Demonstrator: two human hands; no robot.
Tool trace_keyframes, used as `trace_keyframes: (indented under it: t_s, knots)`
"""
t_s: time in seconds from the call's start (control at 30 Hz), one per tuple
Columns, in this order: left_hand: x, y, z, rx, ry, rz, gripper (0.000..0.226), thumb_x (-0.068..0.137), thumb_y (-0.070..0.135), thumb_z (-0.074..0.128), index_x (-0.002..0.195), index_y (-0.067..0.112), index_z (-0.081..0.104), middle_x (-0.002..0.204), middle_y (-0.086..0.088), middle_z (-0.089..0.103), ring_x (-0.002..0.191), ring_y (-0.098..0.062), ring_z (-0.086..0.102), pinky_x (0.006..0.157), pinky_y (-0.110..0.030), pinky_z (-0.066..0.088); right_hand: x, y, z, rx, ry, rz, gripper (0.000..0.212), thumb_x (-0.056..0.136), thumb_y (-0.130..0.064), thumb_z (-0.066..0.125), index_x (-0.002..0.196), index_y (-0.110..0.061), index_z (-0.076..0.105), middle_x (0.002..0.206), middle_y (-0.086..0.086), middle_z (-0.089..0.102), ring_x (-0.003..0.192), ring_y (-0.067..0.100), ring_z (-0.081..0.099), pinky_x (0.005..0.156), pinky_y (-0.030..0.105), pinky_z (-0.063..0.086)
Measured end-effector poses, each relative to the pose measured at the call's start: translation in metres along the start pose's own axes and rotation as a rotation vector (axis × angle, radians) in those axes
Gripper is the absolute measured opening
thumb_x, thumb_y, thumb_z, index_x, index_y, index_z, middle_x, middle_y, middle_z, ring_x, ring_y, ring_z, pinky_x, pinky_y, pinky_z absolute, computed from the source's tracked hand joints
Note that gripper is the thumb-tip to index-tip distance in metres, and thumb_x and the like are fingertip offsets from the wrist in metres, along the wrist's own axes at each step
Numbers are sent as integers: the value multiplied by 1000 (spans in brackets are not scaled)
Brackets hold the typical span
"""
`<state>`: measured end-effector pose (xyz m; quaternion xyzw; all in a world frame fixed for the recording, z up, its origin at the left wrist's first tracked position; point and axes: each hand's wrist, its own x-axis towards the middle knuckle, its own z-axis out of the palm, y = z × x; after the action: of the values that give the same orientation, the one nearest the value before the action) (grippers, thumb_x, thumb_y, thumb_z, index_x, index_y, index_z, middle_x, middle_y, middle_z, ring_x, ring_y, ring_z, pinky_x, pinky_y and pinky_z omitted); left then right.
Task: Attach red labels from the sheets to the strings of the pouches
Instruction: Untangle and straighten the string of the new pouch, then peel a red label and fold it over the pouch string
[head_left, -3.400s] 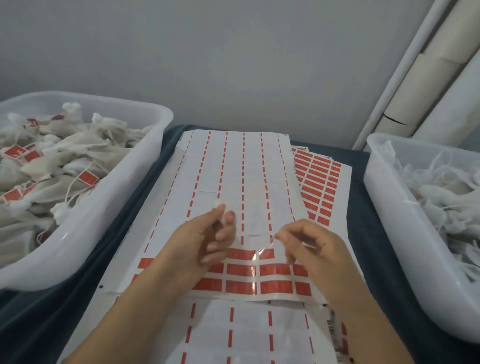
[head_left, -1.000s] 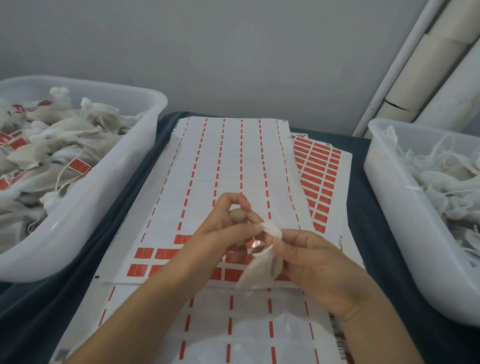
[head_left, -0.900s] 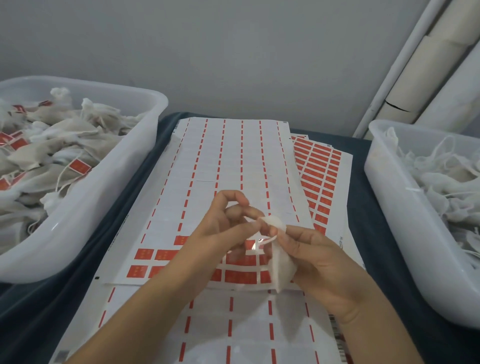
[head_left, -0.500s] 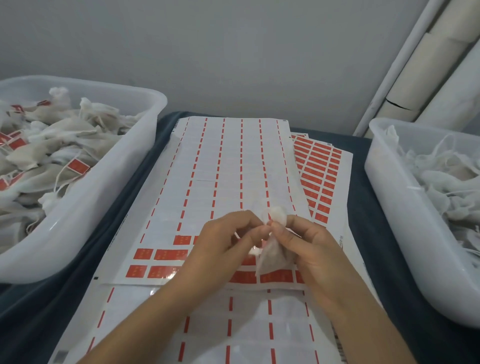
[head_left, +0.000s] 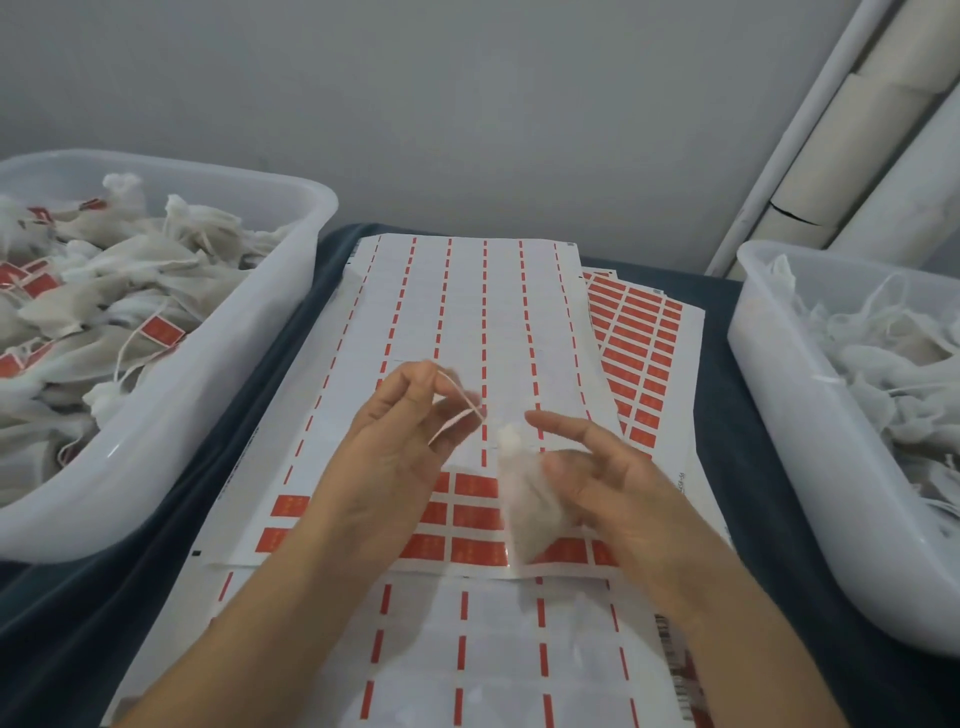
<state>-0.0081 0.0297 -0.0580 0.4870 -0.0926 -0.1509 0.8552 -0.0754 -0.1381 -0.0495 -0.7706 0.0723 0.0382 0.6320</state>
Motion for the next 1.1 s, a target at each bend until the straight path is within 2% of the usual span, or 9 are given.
trace_keyframes:
  t_s: [0.07,0.17,0.23,0.37,0.5,0.63,0.8,0.87,1.1]
  knots:
    - [0,4,0,-115,-43,0,22,88,33,48,74,22,61,90,-1,70,91,-19,68,84,-33,55,2,0,-17,-59,226,-26,32,75,-55,52,103,-41,59,92,-34,64,82,-10,62,56,9,49]
    - [-3,7,0,-52,13,94,23,77,38,56,72,17,65,64,-3,61,61,-13,61,75,-26,55,8,10,-44,-308,521,61,28,82,-51,55,106,-36,53,108,-17,63,81,3,59,67,21,44]
    - [-5,6,1,42,92,122,30,69,45,61,75,18,72,59,0,58,52,-8,53,65,-16,51,10,19,-49,-515,486,142,32,86,-51,52,114,-38,44,108,-14,56,76,2,52,66,23,40]
    - [-4,-10,9,555,97,127,40,67,56,57,93,30,73,66,14,64,52,-6,47,53,-7,45,12,25,-42,-522,309,191,38,82,-55,53,112,-44,32,86,-24,50,67,0,51,57,17,37]
    - [-7,-34,14,1186,-37,155,46,73,54,61,116,39,61,77,26,47,72,1,50,58,-4,39,11,15,-43,-165,297,160,28,79,-37,67,101,-35,49,88,-19,61,77,11,64,54,21,45]
    - [-7,-37,12,1208,-72,125,54,72,53,66,123,42,55,83,33,39,76,4,48,58,5,37,4,6,-38,209,193,170,28,77,-21,70,102,-30,60,87,-14,73,77,13,71,46,17,49]
    - [-7,-36,12,1238,-126,153,56,74,50,67,127,41,50,86,35,34,78,8,46,56,3,36,1,3,-38,-22,83,213,42,69,-28,74,109,-27,61,95,-8,73,83,16,71,74,37,58]
    - [-7,-38,12,1242,-143,170,57,75,49,66,129,40,49,86,34,34,79,8,45,57,2,36,-1,2,-32,-141,0,229,50,62,-35,74,109,-31,57,98,-12,71,85,13,70,76,34,58]
    - [-7,-38,11,1195,-103,262,56,75,48,66,128,35,52,86,33,35,82,11,44,66,1,39,0,6,-27,-72,122,242,41,89,-24,60,124,-37,44,113,-7,63,98,19,64,88,44,53]
